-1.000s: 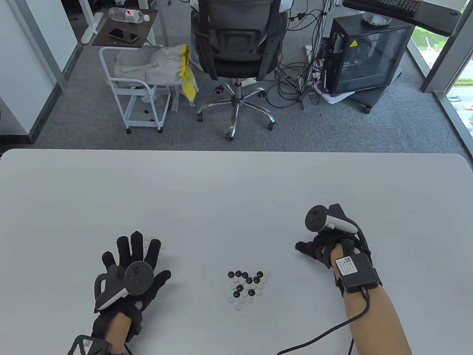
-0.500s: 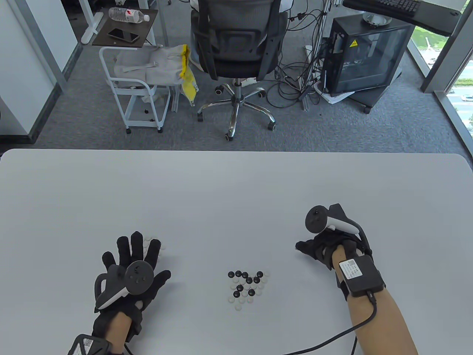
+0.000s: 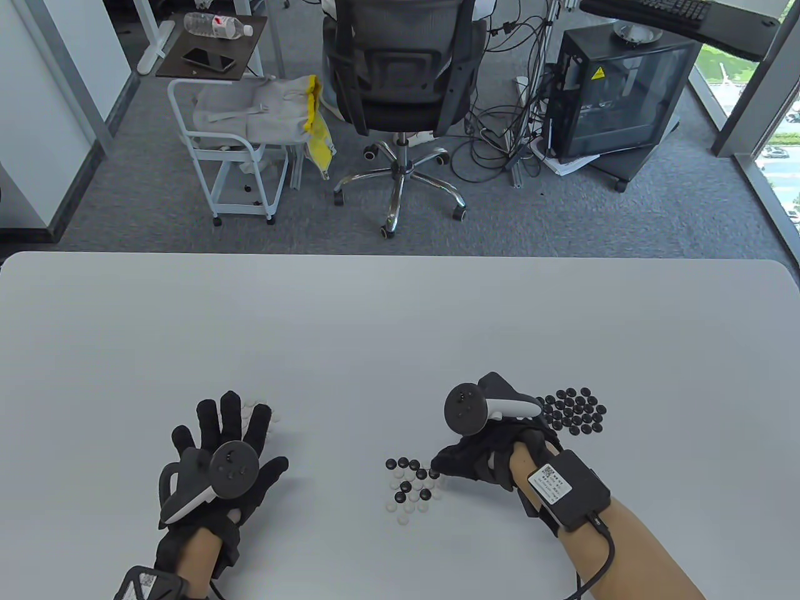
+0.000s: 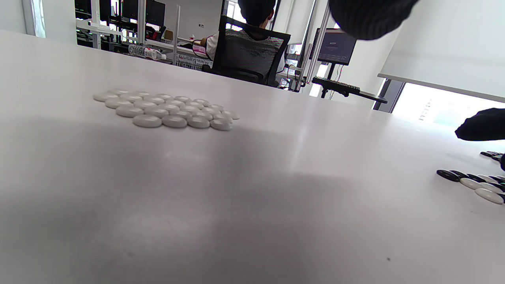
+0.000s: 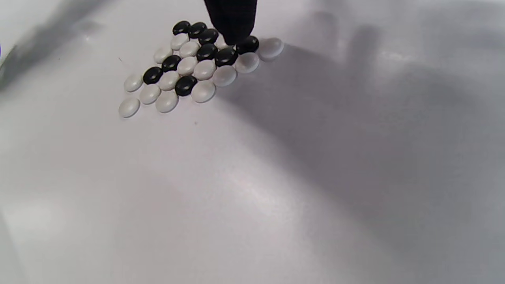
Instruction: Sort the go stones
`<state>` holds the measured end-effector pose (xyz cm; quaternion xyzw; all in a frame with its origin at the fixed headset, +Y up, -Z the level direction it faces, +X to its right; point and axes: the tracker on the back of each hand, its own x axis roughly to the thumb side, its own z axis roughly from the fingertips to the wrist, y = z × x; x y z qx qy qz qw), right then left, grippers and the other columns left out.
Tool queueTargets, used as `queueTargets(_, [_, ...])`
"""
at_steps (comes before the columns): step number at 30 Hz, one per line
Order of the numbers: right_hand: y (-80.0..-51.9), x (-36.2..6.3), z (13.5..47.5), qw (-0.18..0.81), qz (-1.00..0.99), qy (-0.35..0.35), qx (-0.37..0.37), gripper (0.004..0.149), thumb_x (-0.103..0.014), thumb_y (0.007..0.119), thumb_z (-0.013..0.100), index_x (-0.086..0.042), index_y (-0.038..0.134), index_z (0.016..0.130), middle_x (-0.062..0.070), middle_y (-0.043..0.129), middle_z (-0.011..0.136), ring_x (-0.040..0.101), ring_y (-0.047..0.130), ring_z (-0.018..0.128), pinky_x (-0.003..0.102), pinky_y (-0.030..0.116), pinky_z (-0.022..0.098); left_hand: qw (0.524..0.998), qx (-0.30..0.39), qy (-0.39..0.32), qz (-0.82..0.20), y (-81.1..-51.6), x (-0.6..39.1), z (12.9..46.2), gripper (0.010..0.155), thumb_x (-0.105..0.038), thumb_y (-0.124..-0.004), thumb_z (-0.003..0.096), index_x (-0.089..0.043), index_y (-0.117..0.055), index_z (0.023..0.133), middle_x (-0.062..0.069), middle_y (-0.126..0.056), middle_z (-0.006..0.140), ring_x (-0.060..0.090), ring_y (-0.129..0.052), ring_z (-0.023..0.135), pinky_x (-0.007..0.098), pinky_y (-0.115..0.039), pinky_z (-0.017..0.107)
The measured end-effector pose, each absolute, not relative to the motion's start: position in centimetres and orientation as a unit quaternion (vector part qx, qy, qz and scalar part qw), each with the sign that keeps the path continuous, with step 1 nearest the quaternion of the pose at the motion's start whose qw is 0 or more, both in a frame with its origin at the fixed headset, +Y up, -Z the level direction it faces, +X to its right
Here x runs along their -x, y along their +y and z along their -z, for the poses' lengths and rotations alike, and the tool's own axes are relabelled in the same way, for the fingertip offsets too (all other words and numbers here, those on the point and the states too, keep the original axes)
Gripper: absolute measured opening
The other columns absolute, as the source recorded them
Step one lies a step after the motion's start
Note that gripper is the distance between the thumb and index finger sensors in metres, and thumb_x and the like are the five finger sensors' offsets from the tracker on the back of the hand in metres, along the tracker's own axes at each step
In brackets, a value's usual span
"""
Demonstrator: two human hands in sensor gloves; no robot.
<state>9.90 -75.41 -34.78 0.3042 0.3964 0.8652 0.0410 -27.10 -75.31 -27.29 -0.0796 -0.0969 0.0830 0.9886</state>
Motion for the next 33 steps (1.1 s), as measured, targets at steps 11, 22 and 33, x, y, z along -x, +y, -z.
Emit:
queueTargets(11, [-76.1,-10.9,36.6,0.042,-0.883,0.391,-0.257,0.066,-0.05,0.051,0.062,-0.011,0.059,0.115,0.039,0.006,0.114,0.066,-0.004,0.093,0.091,0.012,0.057,0.988,0.079,-0.096,-0.087,-75.3,27.2,27.3,0.082,-0.057,-0.057,0.0576,-0.019,-0.015,0.118,0.024,0.016,0.111,0.053,0.019,0.093,0.082,0.001,0.052])
queueTargets(22, [-75.5,-17.6,37.9,0.047,-0.903,0.394,-0.165,0.066,-0.051,0.052,0.062,-0.011,0.067,0.112,0.038,0.009,0.114,0.066,-0.003,0.093,0.091,0.012,0.056,0.988,0.08,-0.095,-0.089,-75.3,27.4,27.3,0.082,-0.057,-0.057,0.0575,-0.019,-0.015,0.118,0.023,0.016,0.112,0.053,0.019,0.093,0.082,0.001,0.052])
queueTargets(33, [-75.2,-24.3,37.3,0.047,-0.919,0.383,-0.082,0.066,-0.05,0.052,0.061,-0.011,0.069,0.111,0.038,0.009,0.115,0.066,-0.003,0.093,0.091,0.012,0.057,0.988,0.083,-0.094,-0.085,-75.3,27.3,27.3,0.082,-0.057,-0.056,0.0576,-0.019,-0.015,0.118,0.023,0.016,0.112,0.053,0.019,0.093,0.082,0.001,0.052])
